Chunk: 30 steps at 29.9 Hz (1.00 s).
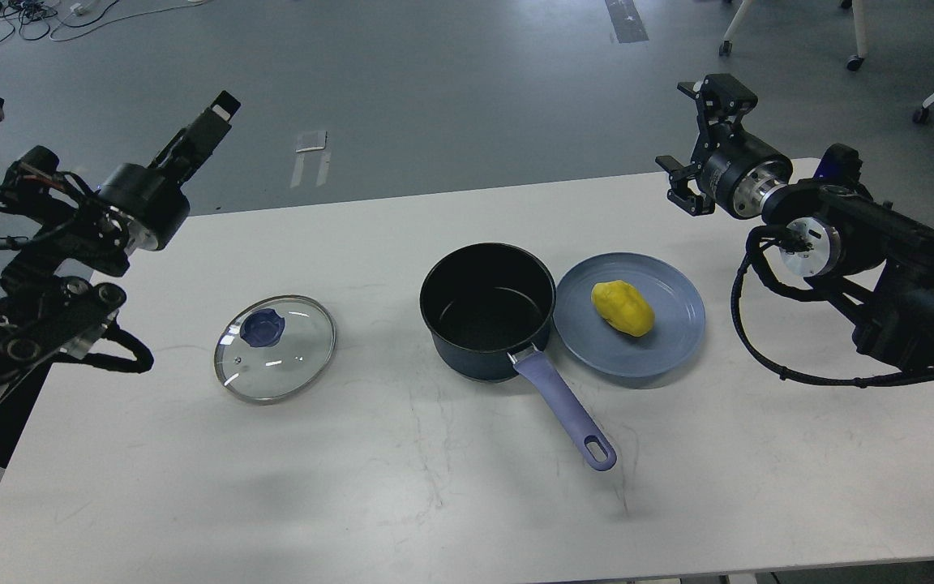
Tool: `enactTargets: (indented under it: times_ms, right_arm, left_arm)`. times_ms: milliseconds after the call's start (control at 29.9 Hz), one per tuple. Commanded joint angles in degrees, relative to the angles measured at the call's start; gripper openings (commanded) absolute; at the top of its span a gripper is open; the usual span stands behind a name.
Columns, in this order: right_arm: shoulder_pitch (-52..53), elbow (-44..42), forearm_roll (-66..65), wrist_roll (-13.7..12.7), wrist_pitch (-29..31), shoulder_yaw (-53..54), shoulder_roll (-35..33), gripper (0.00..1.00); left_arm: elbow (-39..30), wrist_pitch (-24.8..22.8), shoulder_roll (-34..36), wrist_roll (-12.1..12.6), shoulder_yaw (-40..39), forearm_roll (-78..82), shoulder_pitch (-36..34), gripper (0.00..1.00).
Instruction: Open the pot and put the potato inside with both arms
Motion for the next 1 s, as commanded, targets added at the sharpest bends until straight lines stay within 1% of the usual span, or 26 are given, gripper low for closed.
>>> enactTargets:
  times_ms: [0,67,100,134,167,201,267,301,334,401,502,736,769,869,970]
  right_arm:
    - [3.07,3.03,-8.56,3.51,0.08,-7.29,-2.96,1.00]
    - [3.69,4.09,-12.62,4.75,0.08,-9.49,-4.28,1.00]
    - [4.05,5.05,-17.07,5.80,0.08,-11.59,-5.42,1.00]
    - [4.40,6.02,-22.43,6.94,0.08,-13.53,-6.22,1.00]
    - [4.49,6.55,-24.74,7.65,0.08,-14.33,-6.66,1.00]
    - [4.84,7.69,-30.16,9.31,0.25,-15.99,-7.62,1.00]
    - [5.01,8.83,-36.07,11.16,0.43,-18.37,-9.20,1.00]
    - [5.54,9.45,-42.80,12.82,0.34,-21.78,-10.08,1.00]
    - [6.24,9.37,-48.61,14.41,0.08,-24.94,-10.00,1.00]
    - [6.68,9.46,-54.53,16.43,-0.10,-28.29,-10.00,1.00]
    - [6.86,8.93,-58.06,16.88,-0.10,-30.42,-10.00,1.00]
    - [6.60,8.49,-59.83,16.88,-0.18,-32.18,-8.86,1.00]
    - [6.60,7.97,-59.92,16.88,-0.36,-33.49,-8.25,1.00]
    - [6.51,5.60,-59.92,16.88,-1.93,-36.04,-4.57,1.00]
    - [6.60,3.40,-59.92,16.88,-3.60,-37.89,-3.24,1.00]
  left_arm:
    - [0.31,-13.03,-3.62,6.31,-5.96,-16.85,-2.25,0.99]
    - [0.31,-13.41,-5.21,11.88,-7.82,-20.40,-2.16,0.99]
    - [0.40,-13.41,-6.87,15.65,-9.22,-22.68,-1.82,0.99]
    - [0.57,-13.67,-8.19,17.78,-10.28,-23.83,-1.12,0.99]
    - [0.57,-13.93,-8.56,18.06,-10.72,-23.93,-0.67,0.99]
    - [0.49,-14.46,-9.08,18.32,-11.68,-24.02,0.55,0.99]
    - [0.40,-15.16,-9.61,18.41,-12.66,-24.02,1.61,0.99]
    - [0.40,-16.04,-10.40,18.41,-13.62,-24.02,2.57,0.99]
    - [0.40,-16.22,-10.93,18.41,-13.98,-23.93,3.28,0.99]
    - [0.40,-16.05,-11.11,18.33,-13.98,-23.93,3.98,0.99]
    - [0.48,-16.04,-11.11,17.89,-13.89,-23.58,4.77,0.99]
    - [0.57,-15.87,-10.32,17.71,-13.89,-23.05,6.98,0.99]
    - [0.57,-15.87,-10.23,17.36,-13.89,-22.97,7.24,0.99]
    - [0.48,-15.78,-10.23,15.08,-13.80,-22.96,7.85,0.99]
    - [0.40,-15.78,-10.14,14.20,-13.72,-22.96,7.94,0.99]
